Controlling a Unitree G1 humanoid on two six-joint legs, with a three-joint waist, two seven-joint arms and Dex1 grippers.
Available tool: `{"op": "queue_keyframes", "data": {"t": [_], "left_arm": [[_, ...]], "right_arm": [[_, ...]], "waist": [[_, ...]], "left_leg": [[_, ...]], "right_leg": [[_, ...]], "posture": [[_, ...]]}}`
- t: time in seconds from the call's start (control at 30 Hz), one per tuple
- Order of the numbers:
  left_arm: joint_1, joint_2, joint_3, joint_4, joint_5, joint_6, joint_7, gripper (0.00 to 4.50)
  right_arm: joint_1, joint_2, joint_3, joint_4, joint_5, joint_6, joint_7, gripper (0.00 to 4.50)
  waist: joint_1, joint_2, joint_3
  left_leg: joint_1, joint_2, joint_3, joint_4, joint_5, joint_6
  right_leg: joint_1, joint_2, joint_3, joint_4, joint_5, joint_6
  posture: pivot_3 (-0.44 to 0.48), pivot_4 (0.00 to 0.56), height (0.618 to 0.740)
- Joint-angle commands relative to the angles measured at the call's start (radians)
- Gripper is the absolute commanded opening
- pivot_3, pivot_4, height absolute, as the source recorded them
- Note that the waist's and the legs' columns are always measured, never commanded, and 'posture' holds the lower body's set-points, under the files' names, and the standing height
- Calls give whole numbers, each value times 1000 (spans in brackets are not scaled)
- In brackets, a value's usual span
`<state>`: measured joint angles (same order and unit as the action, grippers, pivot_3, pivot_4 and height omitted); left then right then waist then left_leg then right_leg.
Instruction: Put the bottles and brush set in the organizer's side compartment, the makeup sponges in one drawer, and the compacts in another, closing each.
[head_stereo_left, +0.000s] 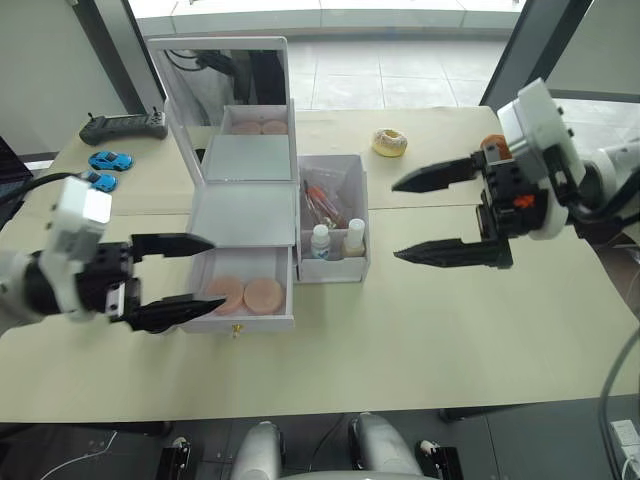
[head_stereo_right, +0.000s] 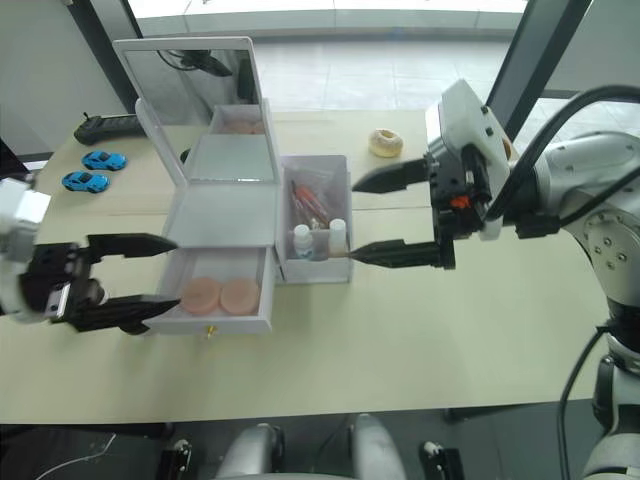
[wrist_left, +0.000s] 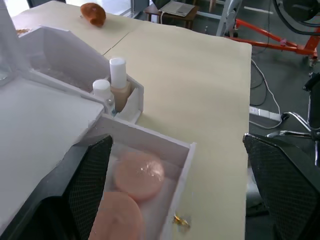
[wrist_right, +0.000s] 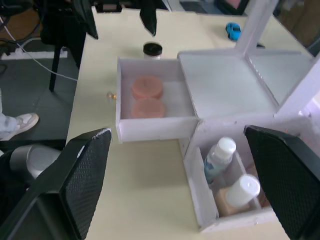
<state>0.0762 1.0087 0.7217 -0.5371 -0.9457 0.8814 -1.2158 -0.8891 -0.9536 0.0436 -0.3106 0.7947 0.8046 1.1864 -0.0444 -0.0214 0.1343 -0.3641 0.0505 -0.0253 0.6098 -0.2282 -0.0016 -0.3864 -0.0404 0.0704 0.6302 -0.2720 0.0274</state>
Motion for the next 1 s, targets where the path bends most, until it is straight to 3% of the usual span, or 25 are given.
{"op": "queue_keyframes", "data": {"t": [0.03, 0.13, 0.23, 0.37, 0.5, 1.0], "left_arm": [[258, -81, 141, -25, 49, -15, -64, 4481], [425, -140, 162, -42, 91, -68, -82, 3659], [498, -183, 130, -59, 112, -100, -54, 2714], [420, -240, 32, -63, 114, -127, 76, 1442], [368, -238, -73, -58, 135, -122, 140, 152], [-20, -301, -348, 154, 287, -280, 338, 38]], "right_arm": [[-52, 43, 55, 82, -83, -92, 72, 4500], [-87, 76, 83, 144, -138, -137, 109, 4500], [-102, 104, 88, 171, -163, -150, 118, 4500], [-95, 118, 78, 156, -168, -127, 116, 4500], [-85, 110, 61, 133, -172, -111, 97, 4500], [-15, 51, -11, 38, -159, -51, 19, 4500]], "waist": [[-4, 0, 0], [5, -4, 0], [11, -3, 0], [15, -4, 0], [7, -5, -1], [4, -4, -1]], "left_leg": [[1, 0, 1, -1, 0, 0], [0, 0, 1, -1, 0, 0], [1, -1, 0, -1, 0, 0], [0, -1, 1, -1, 0, 0], [0, -1, 1, -1, 0, 0], [-1, -2, 0, 0, 0, 0]], "right_leg": [[0, -1, 0, 0, 0, -1], [-2, -1, -1, 1, 1, -5], [-1, -2, -1, -1, -2, -10], [0, -4, -1, -2, -1, -9], [0, -3, -1, -1, 2, -6], [0, -2, -1, 0, 2, -5]], "posture": [[0, 150, 740], [0, 150, 740], [0, 150, 740], [0, 150, 740], [0, 150, 740], [0, 150, 740]]}}
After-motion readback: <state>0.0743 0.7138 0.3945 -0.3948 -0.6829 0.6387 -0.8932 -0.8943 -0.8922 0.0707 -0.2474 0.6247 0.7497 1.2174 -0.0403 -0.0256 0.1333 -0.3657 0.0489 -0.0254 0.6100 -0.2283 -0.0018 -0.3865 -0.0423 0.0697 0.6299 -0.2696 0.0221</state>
